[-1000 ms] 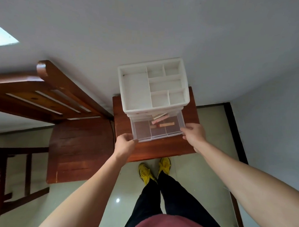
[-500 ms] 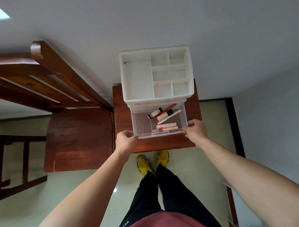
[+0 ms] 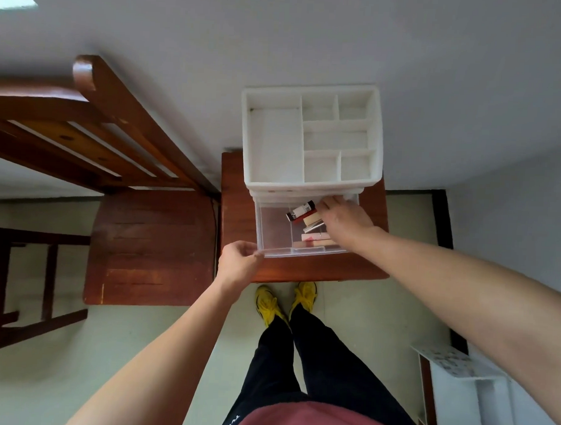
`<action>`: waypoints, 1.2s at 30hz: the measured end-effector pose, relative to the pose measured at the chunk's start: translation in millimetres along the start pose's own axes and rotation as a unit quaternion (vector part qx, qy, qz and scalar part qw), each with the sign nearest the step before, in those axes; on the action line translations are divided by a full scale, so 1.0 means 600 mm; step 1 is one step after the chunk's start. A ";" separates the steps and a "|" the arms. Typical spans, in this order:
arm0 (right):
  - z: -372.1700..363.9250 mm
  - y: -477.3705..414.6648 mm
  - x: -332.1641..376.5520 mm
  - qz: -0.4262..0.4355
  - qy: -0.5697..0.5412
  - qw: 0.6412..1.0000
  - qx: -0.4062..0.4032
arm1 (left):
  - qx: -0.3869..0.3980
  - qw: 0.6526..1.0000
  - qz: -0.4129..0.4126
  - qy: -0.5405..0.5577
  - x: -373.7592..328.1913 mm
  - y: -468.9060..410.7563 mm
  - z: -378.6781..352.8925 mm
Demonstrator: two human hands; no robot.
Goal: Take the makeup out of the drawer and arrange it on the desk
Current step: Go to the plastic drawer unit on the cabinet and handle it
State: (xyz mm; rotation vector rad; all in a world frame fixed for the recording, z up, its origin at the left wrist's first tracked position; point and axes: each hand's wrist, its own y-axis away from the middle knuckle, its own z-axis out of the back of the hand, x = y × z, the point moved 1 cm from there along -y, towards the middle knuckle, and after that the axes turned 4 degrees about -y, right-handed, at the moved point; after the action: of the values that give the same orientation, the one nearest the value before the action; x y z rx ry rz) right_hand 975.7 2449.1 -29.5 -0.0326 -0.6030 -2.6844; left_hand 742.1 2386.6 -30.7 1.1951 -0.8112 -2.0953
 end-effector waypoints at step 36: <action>0.000 0.095 -0.073 -0.248 -0.391 0.879 -0.113 | 0.008 0.855 -0.292 -0.429 -0.136 -0.016 -0.054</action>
State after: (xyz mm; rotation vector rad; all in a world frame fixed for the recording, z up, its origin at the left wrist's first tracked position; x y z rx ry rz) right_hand 1037.8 2417.6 -10.8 -1.2323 -0.5570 -3.1715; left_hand 803.8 2445.9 -8.4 0.4634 -0.8872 -3.2150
